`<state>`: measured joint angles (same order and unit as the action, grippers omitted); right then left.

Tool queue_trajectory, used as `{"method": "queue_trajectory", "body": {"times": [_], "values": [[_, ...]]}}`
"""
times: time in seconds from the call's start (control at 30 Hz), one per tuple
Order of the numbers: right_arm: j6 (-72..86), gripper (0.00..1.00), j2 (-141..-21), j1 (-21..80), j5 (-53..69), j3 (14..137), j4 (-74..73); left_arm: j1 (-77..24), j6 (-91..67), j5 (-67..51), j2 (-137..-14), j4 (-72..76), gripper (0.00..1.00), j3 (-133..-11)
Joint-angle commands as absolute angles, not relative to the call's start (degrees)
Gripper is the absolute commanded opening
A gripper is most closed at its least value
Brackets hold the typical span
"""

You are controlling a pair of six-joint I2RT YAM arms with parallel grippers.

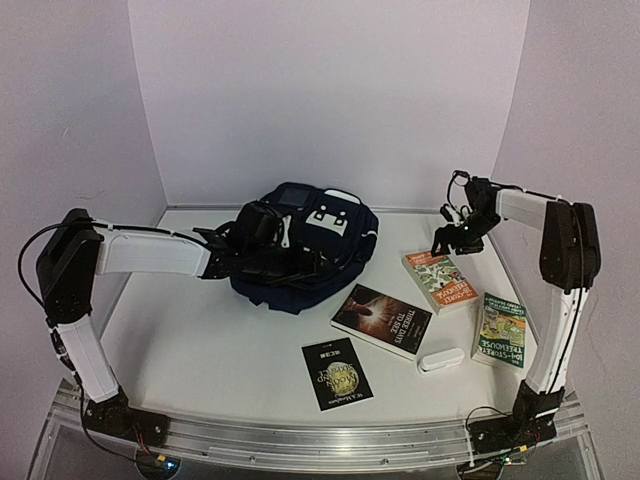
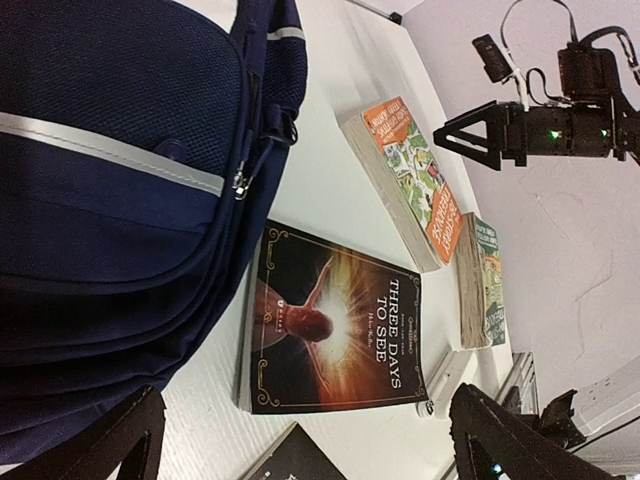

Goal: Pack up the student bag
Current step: Pick up the book from the center of the board.

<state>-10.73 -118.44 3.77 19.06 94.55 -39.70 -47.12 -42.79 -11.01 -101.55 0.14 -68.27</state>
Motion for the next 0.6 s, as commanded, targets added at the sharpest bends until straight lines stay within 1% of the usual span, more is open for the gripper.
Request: {"method": "queue_trajectory", "body": {"times": [0.0,0.17,0.33,0.47,0.57], "values": [[-11.9,0.88,-119.7,3.5,18.1,93.6,-42.1,-48.1,-40.9,-13.0,-105.0,2.1,1.0,-73.6],[-11.2,0.88,-120.8,3.5,19.2,93.1,-43.6,-48.4,-40.8,-13.4,-108.0,2.2,1.0,-76.4],[-10.2,0.86,-121.4,3.4,23.0,91.6,-44.4,-49.1,-40.4,-13.7,-111.3,1.9,1.0,-80.3],[-9.4,0.86,-119.5,3.5,25.8,90.9,-44.6,-49.6,-40.3,-14.6,-114.8,1.8,1.0,-84.0],[-9.8,0.87,-117.0,3.4,25.1,90.9,-44.7,-50.3,-40.1,-14.9,-117.1,1.7,1.0,-86.3]]}}
